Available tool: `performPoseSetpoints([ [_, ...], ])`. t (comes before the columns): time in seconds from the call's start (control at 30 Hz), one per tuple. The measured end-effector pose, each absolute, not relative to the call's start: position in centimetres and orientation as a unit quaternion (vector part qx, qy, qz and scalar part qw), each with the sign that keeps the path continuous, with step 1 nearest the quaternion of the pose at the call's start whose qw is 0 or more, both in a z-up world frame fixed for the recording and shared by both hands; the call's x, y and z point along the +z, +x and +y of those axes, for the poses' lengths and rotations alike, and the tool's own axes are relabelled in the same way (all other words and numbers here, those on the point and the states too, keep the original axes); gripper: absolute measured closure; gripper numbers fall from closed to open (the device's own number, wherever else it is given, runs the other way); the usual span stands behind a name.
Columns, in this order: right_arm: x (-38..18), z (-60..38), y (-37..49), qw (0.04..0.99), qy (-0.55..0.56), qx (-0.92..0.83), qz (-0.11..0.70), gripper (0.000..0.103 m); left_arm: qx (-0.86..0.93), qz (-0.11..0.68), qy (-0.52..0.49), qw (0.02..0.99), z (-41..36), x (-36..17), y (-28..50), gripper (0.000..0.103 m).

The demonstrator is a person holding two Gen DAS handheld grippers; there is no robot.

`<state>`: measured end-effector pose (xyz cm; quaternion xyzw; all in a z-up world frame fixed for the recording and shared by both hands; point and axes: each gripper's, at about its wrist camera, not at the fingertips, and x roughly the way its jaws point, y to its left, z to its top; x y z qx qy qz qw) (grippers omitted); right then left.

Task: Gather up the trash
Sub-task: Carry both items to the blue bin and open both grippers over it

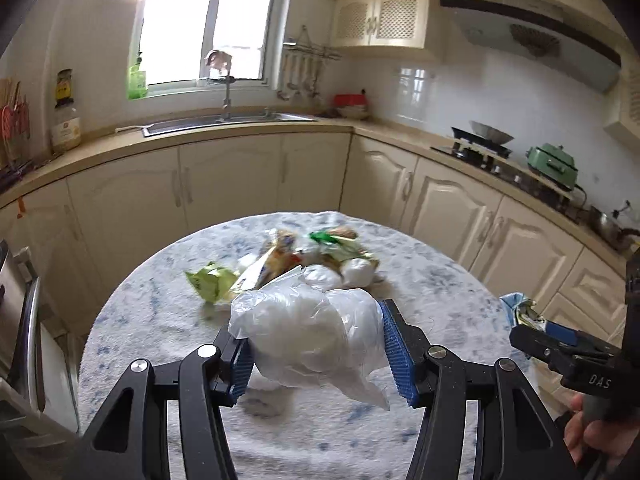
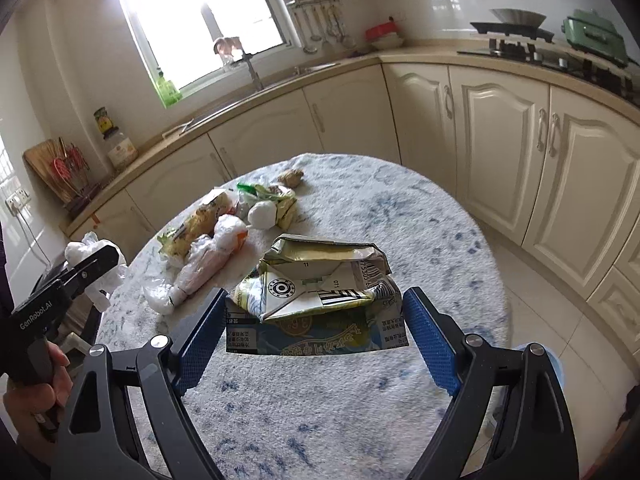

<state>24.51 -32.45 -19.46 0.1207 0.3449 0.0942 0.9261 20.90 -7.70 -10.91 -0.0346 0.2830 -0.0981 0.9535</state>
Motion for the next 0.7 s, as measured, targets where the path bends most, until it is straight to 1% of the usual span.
performPoseSetpoints([
  [0.23,-16.9,-39.8,20.9,0.940,0.144,0.043,0.305,0.014,-0.183,0.273,-0.004,0.945,-16.5,-9.7,20.6,0.050],
  [0.37,-16.6,-45.0,18.7,0.944,0.155,-0.006,0.293,0.014,-0.239,0.281,0.006,0.929,-22.1,-9.8,21.1,0.050],
  [0.53,-17.8,-52.4,16.2,0.936,0.176,-0.081,0.294,0.014,-0.313,0.301,0.023,0.901,-29.7,-10.8,21.9,0.050],
  [0.7,-21.2,-59.4,14.7,0.916,0.209,-0.138,0.314,0.014,-0.364,0.342,0.044,0.865,-37.4,-13.5,23.4,0.050],
])
